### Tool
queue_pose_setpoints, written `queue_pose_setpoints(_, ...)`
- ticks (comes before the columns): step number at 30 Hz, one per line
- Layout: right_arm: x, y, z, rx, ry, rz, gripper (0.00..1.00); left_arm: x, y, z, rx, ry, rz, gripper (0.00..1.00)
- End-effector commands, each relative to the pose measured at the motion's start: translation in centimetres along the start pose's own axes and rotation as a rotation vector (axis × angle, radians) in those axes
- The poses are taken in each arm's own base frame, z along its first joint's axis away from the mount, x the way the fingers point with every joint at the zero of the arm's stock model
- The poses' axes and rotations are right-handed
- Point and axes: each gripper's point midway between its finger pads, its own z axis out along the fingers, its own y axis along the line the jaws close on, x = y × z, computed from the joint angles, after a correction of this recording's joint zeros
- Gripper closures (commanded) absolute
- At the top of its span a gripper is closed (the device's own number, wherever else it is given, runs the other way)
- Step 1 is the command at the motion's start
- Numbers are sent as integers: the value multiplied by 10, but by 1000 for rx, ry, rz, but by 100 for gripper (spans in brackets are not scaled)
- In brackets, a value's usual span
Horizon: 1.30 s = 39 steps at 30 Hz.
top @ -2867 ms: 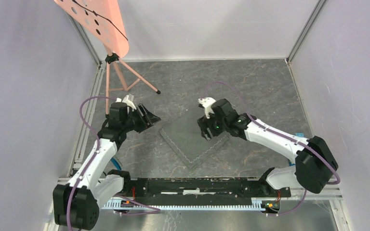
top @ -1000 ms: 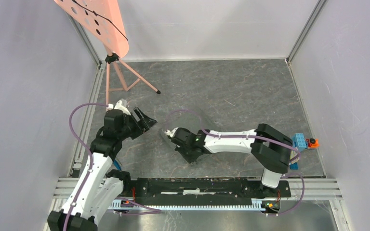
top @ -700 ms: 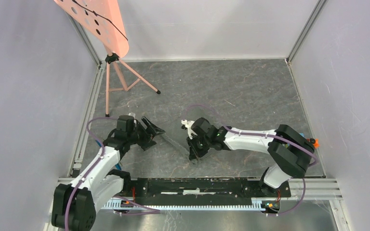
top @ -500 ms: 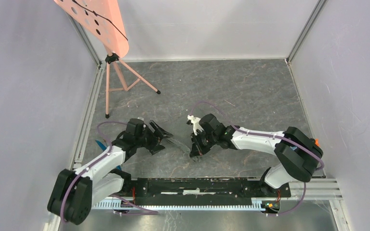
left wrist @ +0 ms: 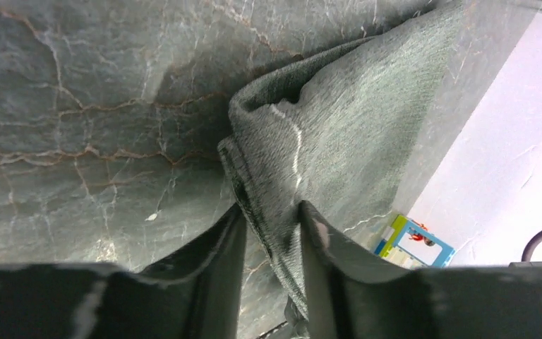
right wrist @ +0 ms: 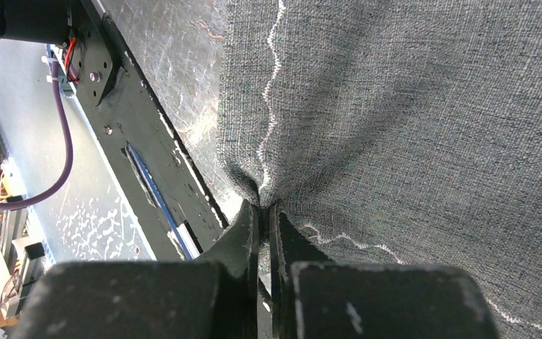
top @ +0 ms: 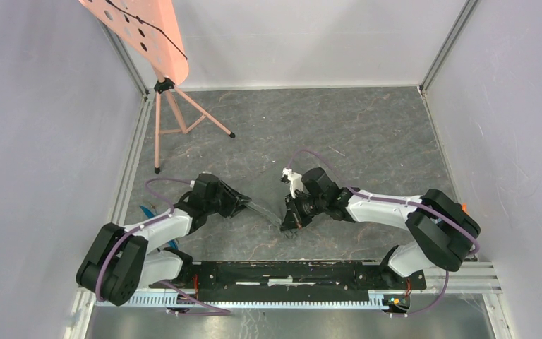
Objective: Fold the napkin into a case and place the utensils inside
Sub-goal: Pick up the lower triangle-folded napkin from the center of the board, then fold the lower triangle-folded napkin at the center of the board.
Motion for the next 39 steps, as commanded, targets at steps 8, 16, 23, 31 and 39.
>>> queue_pose_setpoints(8,-6,6,-7,-77,-51,-17,100,-26,-40,0,-19,-91,115,92)
queue_pose_setpoints(16,10,-10,-11,-153,-30,47,100,-34,-49,4,-335,-129,111,98)
queue_pose_setpoints(23,14,-31,-20,-169,-45,69,100,-19,-67,29,-485,-131,172,98)
queue_pose_setpoints(31,16,-49,-25,-173,-46,76,99,-16,-83,51,-543,-133,238,98)
queue_pose_setpoints(39,7,-49,-30,-168,-62,48,100,-24,-89,40,-529,-174,264,98)
